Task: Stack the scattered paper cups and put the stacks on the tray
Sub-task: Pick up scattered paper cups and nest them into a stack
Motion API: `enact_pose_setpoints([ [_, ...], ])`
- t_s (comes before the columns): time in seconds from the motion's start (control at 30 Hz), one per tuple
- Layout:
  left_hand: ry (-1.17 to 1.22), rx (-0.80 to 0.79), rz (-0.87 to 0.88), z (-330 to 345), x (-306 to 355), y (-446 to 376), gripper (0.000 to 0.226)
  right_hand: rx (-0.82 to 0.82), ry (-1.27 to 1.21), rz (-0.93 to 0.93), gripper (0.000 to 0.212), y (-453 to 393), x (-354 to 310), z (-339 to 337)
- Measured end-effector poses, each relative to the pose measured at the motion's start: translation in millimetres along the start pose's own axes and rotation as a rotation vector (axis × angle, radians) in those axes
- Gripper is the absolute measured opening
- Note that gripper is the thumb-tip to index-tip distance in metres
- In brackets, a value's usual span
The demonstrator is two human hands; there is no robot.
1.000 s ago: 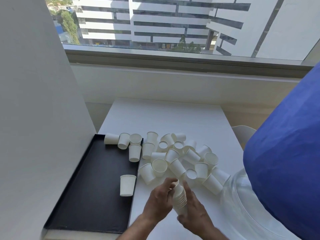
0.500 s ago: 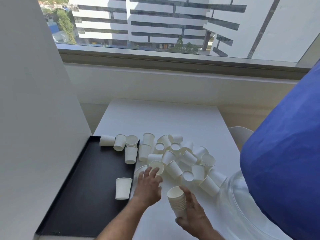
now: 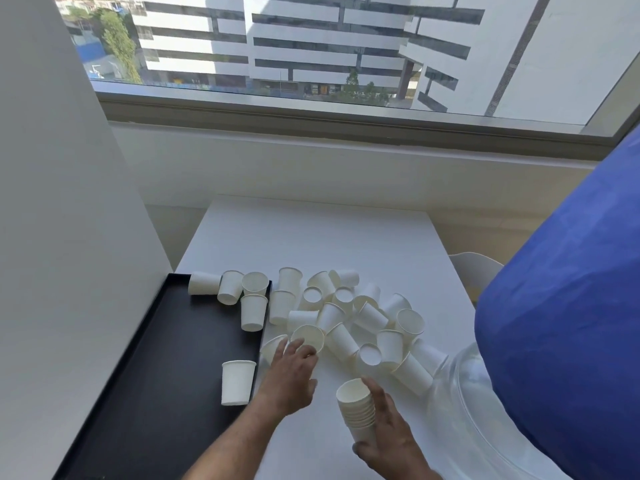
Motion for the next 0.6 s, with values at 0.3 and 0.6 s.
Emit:
enact_pose_setpoints([
  [0.3, 0.368, 0.593, 0.096, -45.1, 40.0, 19.7, 0.021, -0.017, 0.053, 0.034, 0.113, -8.5, -9.8, 7.3],
  [0.6, 0.383, 0.458, 0.245, -34.1, 53.9, 31.6, 0.030, 0.024, 0.034, -0.017, 0.128, -16.5, -23.6, 5.7],
])
Point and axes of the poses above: each hand's wrist, its own y-axis away from the middle knuckle, its own z-axis out of the palm, x = y × z, the point moved 4 cm from there along -y, towards the middle knuckle, and after that the axes turned 4 degrees about z, right-handed, at the moved point
